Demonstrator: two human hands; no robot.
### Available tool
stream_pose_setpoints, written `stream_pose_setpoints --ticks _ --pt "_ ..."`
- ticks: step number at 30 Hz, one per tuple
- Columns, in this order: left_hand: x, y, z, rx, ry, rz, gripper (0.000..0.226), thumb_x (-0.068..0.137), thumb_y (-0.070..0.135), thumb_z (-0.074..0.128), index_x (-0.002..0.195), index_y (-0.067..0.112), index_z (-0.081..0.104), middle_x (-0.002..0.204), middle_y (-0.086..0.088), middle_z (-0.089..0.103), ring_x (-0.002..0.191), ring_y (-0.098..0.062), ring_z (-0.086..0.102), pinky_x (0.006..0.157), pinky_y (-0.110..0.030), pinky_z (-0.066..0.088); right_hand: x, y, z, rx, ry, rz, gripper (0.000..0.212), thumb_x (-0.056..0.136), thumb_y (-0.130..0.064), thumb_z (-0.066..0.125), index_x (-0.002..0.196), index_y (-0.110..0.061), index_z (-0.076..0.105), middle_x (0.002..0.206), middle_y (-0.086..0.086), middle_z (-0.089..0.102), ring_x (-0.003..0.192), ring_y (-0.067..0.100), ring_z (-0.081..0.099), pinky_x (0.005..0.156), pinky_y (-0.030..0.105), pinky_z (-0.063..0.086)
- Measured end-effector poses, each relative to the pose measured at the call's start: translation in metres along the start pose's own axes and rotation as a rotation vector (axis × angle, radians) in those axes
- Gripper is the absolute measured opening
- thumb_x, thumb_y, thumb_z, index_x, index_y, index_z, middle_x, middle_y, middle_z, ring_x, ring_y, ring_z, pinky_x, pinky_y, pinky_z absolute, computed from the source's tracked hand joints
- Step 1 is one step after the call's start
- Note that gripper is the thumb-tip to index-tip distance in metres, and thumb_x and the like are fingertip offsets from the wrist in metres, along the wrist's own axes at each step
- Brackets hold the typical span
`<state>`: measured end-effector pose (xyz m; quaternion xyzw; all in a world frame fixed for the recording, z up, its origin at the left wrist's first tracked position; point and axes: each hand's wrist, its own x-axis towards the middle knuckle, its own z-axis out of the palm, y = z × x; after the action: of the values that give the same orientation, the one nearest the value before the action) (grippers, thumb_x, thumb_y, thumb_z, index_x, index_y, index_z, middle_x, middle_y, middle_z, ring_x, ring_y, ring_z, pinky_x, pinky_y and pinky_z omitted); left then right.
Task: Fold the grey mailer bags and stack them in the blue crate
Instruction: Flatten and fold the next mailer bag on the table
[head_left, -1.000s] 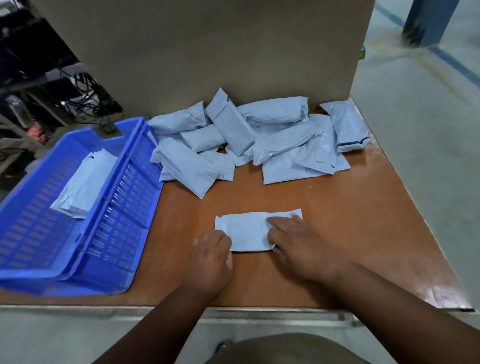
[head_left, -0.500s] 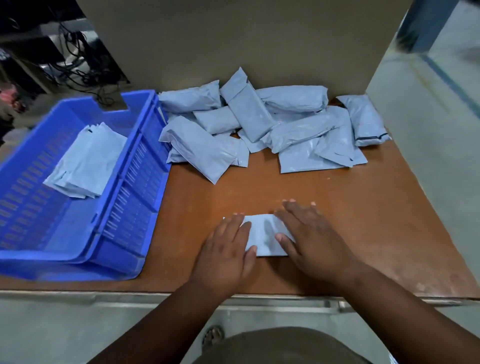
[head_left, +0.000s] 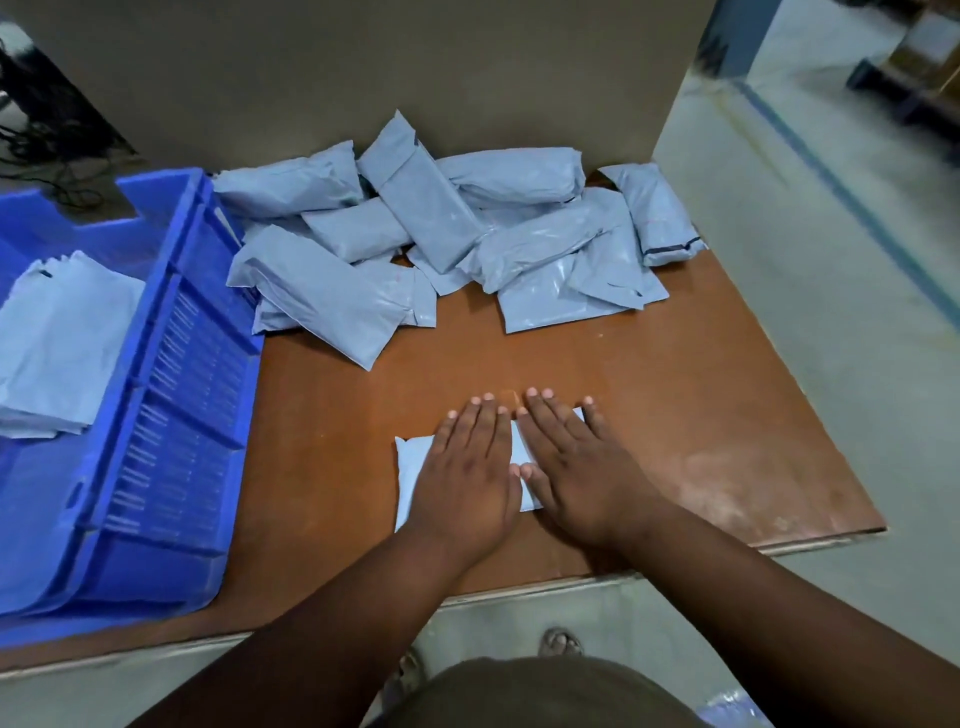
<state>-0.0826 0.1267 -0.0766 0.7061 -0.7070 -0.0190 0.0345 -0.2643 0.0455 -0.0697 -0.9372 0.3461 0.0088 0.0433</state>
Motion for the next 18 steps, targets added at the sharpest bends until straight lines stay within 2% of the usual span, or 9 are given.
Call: stream_pose_setpoints --ticks 6,13,18 --pt "0.002 -0.001 0.0 -0.015 -0.025 0.013 0.068 0.106 0.04 0.029 0.167 0.009 0.024 0.176 -0.012 0.014 0.164 -0.026 0.006 0.131 -0.049 0.013 0.002 0.0 0.004 0.007 0.001 -0.003 0.069 0.111 -0.052 0.014 0.169 -0.015 0.015 0.177 0.008 0.004 0.164 0.024 0.003 0.129 0.059 0.008" --pt "0.001 -0.002 -0.002 -0.019 -0.065 0.006 0.068 0.108 0.041 0.027 0.168 0.009 0.022 0.177 -0.012 0.012 0.164 -0.026 0.005 0.131 -0.049 0.014 0.001 0.001 0.001 0.025 -0.017 -0.006 0.068 0.111 -0.053 0.013 0.17 -0.018 0.01 0.177 0.005 0.001 0.164 0.022 -0.001 0.129 0.06 0.011" --pt "-0.006 -0.013 -0.022 -0.035 -0.099 -0.019 0.074 0.106 0.052 0.006 0.17 0.015 0.008 0.178 -0.006 -0.003 0.164 -0.02 -0.006 0.132 -0.047 0.009 0.005 -0.002 -0.012 0.031 -0.065 0.013 0.071 0.107 -0.056 0.003 0.17 -0.023 -0.001 0.176 0.001 -0.012 0.163 0.019 -0.013 0.13 0.058 -0.001"
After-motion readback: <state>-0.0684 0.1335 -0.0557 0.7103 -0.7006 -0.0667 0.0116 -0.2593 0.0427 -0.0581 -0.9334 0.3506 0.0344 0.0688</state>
